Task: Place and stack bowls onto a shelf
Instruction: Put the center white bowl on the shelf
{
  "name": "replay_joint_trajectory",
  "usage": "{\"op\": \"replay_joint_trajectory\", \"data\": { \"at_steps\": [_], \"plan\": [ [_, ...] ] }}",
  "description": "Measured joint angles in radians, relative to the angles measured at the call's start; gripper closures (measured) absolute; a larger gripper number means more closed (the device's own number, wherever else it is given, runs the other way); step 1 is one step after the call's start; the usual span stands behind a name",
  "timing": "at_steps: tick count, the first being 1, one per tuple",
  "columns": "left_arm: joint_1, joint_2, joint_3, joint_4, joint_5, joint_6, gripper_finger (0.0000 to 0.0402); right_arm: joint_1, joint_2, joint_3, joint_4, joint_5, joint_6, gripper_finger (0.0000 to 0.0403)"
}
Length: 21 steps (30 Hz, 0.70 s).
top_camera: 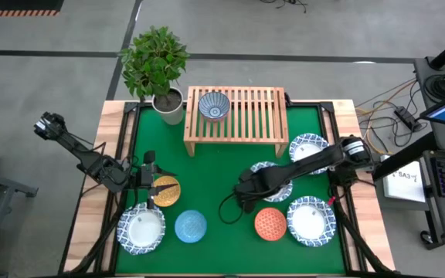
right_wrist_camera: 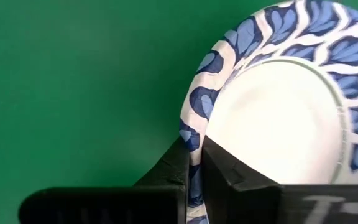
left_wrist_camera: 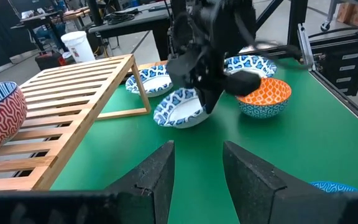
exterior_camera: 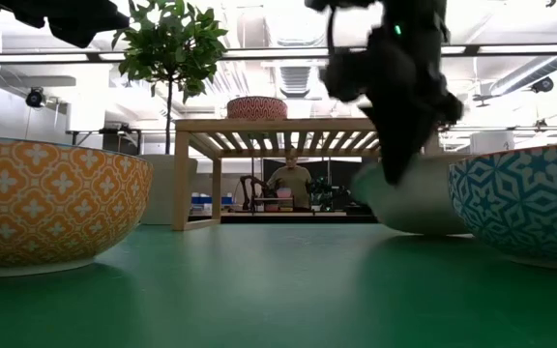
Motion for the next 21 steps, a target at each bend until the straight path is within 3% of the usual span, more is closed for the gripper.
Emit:
{"op": "replay_joint_trajectory", "data": {
  "at_steps": [10,21],
  "plan": [
    [0.0,0.001,0.006,0.001,0.0,0.0,0.0283,0.006,-0.008,0.238,0.001,-0.098,-0.244,0.039],
    [0.0,0.001,0.006,0.0,0.0,0.0,0.0283,0.068,-0.009,0.53,-0.003,-0.079,-0.574,0.039]
  ]
}}
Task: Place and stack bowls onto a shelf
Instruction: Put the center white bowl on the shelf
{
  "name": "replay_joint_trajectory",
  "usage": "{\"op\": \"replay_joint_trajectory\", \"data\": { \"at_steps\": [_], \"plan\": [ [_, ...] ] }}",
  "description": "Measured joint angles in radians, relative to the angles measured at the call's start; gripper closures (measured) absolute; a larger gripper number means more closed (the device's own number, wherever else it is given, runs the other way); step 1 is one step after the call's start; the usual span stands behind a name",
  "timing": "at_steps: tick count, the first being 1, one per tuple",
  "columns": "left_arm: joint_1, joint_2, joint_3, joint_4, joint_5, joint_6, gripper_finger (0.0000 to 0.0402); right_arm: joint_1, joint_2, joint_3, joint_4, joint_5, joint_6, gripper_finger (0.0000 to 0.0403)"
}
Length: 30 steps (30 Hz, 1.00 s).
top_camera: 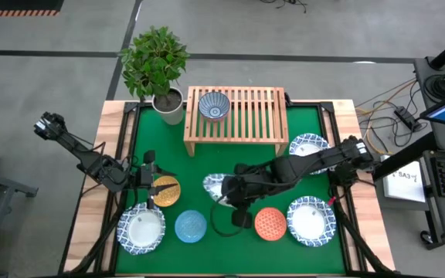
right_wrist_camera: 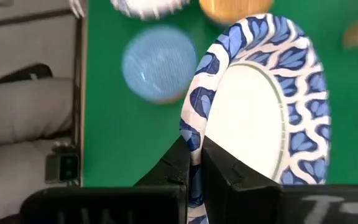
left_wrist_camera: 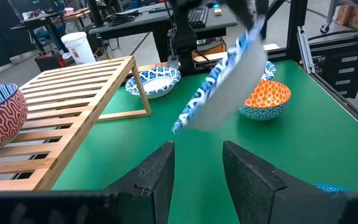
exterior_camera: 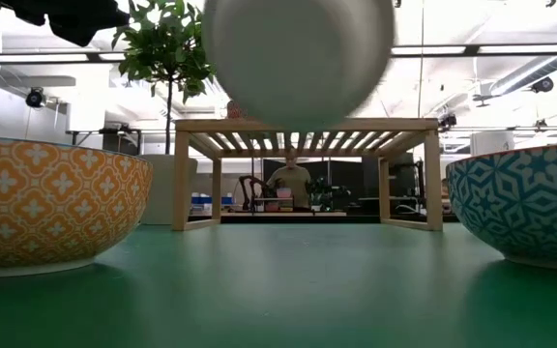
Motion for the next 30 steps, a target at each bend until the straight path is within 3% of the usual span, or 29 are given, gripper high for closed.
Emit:
{"op": "replay_joint_trajectory", "data": {
  "at_steps": [6,11,15,18,30],
  "plan": [
    [0.0,0.0,0.0,0.0,0.0,0.0,0.0283,0.011,-0.001,0.141,-0.052,0.175,-0.163,0.039],
    [0.0,0.0,0.0,0.0,0.0,0.0,0.0283,0.004,-0.001,0.246,-0.229,0.481,-0.284,0.039],
    [0.0,0.0,0.0,0.0,0.0,0.0,0.0283,-0.032,-0.001,0.323,-0.447,0.65,-0.248,0.039],
    [0.0,0.0,0.0,0.0,0.0,0.0,0.0283,-0.094,-0.004,0.333,-0.58,0.683,-0.175,0.039],
    [0.0,0.0,0.0,-0.001,0.0,0.0,0.0283,-0.339,-0.018,0.207,-0.534,0.609,-0.293,0.039]
  ]
}}
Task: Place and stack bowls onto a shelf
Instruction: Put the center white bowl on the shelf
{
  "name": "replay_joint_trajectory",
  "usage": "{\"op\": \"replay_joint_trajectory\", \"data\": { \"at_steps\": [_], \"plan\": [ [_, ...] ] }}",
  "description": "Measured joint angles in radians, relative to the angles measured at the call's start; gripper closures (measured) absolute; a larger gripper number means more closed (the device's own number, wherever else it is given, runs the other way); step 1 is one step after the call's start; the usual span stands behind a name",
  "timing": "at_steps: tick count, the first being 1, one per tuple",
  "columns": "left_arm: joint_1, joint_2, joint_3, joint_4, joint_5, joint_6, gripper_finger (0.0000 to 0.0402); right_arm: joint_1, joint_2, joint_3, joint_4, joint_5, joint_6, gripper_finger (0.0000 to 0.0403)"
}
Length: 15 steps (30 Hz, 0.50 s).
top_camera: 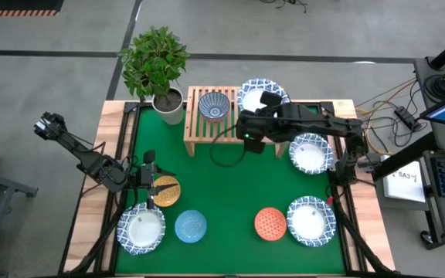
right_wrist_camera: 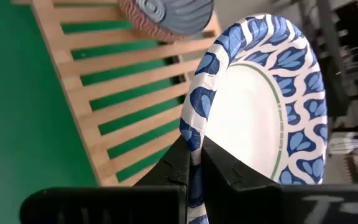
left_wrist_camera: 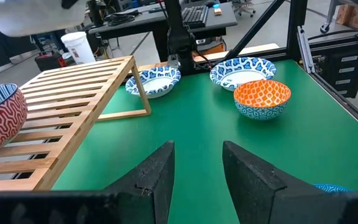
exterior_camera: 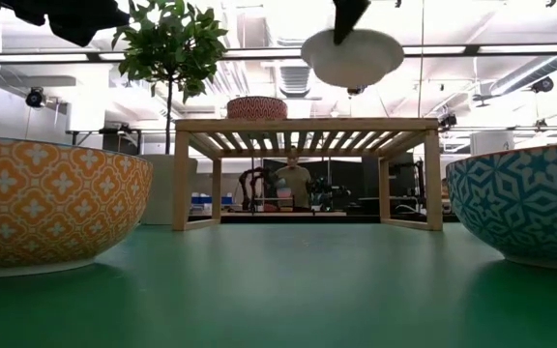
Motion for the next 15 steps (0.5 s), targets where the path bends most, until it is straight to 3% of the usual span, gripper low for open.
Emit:
{"op": "replay_joint_trajectory", "data": {
  "at_steps": [15],
  "plan": [
    [0.0,0.0,0.0,-0.001,0.0,0.0,0.0283,-0.116,-0.007,-0.194,0.154,-0.085,-0.062,0.039]
  ]
}}
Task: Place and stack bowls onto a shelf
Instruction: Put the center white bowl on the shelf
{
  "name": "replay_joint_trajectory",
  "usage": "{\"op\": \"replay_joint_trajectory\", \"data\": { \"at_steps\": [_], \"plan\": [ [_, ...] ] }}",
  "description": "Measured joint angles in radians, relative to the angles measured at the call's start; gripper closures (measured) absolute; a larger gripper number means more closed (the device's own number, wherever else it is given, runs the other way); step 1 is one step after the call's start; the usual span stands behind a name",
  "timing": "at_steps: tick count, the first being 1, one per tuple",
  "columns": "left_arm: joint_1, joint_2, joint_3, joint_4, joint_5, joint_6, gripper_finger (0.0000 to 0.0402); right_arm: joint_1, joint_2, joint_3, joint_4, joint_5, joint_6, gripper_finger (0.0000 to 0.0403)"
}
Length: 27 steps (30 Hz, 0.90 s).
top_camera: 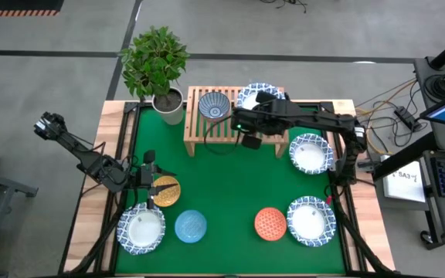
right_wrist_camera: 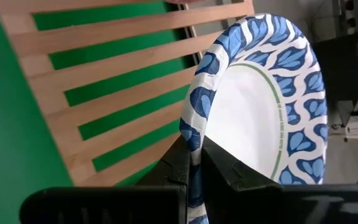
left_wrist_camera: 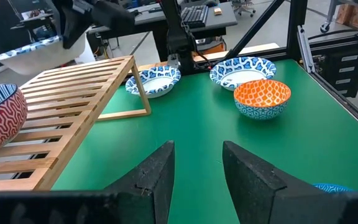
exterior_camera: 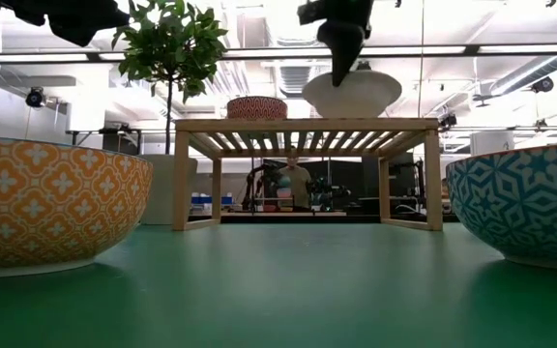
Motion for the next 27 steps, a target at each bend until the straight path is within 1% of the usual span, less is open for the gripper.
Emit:
{"op": "replay_joint_trajectory", "data": {
  "at_steps": [8,15,17,23,27],
  "plan": [
    [0.0,0.0,0.0,0.0,0.0,0.0,0.0283,-0.003,-0.003,-0.078,0.066,0.0,0.011,0.039],
    [0.0,0.0,0.0,0.001,0.0,0.0,0.0283,-0.003,-0.003,-0.141,0.165,-0.011,0.012,0.0387],
    [0.0,0.0,0.0,0.001,0.0,0.0,0.0283,-0.003,-0.003,-0.143,0.18,-0.029,0.012,0.0375],
    [0.0,0.0,0.0,0.001,0.0,0.0,0.0283,-0.003,-0.003,-0.143,0.174,-0.026,0.045,0.0316],
    [0.0,0.0,0.0,0.001,0.0,0.0,0.0283,-0.003,-0.003,-0.143,0.17,-0.026,0.074,0.0286]
  ]
}}
